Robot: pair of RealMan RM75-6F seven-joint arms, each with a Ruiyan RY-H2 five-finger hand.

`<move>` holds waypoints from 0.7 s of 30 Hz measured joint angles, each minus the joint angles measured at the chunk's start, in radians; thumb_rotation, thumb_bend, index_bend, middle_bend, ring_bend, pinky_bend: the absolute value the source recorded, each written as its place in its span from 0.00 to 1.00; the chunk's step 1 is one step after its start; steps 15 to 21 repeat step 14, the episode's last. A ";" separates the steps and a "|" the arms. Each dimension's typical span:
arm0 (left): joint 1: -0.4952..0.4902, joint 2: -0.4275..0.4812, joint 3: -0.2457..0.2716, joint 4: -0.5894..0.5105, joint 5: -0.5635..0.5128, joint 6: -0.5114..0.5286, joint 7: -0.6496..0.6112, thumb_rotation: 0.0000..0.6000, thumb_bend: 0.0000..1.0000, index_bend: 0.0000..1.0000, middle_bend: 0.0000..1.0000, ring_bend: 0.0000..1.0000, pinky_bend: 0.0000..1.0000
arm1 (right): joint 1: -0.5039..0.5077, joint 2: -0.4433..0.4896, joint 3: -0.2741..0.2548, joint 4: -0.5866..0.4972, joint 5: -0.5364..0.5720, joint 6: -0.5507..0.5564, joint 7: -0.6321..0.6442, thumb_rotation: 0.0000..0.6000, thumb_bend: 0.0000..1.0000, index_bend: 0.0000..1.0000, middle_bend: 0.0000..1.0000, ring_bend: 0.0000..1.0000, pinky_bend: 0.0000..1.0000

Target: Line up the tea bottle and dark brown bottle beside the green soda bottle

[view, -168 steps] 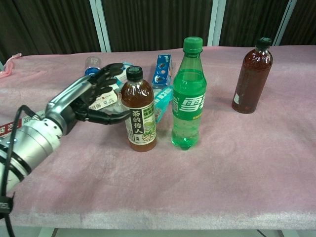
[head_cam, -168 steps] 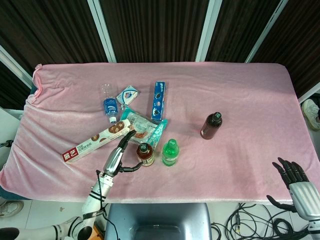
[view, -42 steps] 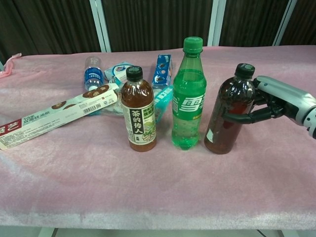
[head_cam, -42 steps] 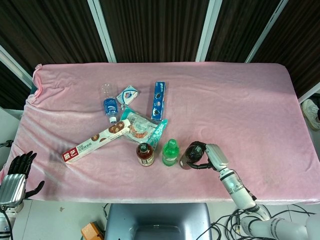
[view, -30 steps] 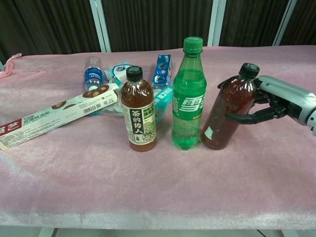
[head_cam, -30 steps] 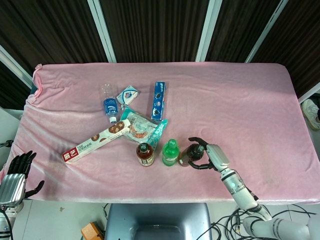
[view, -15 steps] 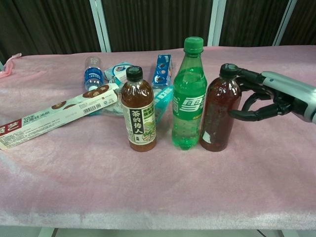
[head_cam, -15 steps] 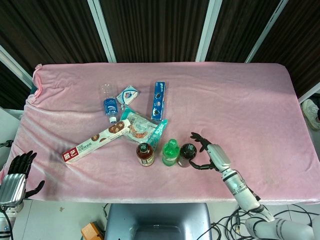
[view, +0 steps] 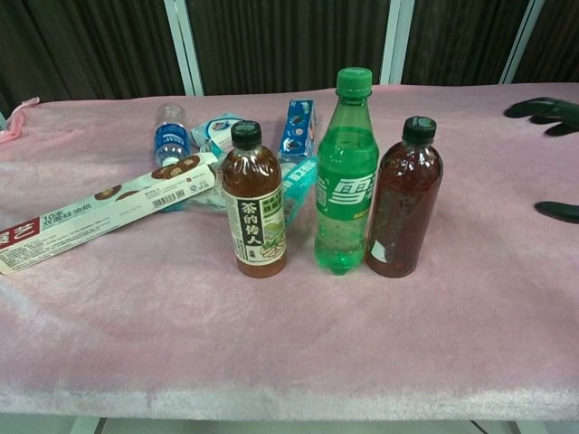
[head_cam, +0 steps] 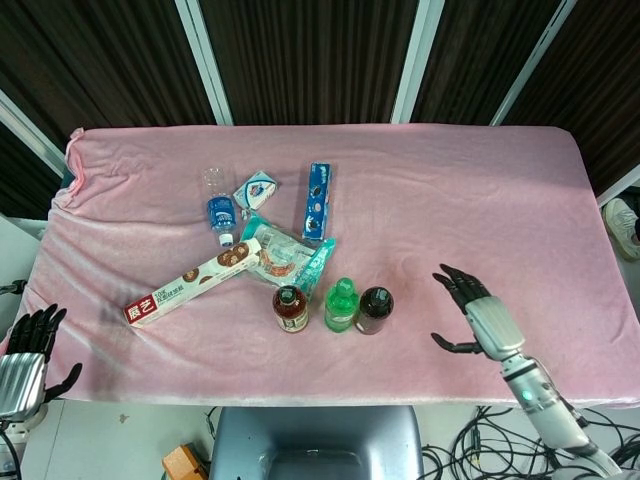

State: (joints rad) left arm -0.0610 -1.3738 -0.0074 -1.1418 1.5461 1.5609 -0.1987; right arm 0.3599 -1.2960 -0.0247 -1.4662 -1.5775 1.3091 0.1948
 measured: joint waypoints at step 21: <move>0.024 0.038 0.021 -0.115 0.021 0.016 0.149 1.00 0.30 0.00 0.02 0.00 0.00 | -0.330 0.109 -0.024 -0.012 0.086 0.358 -0.286 1.00 0.37 0.00 0.00 0.00 0.09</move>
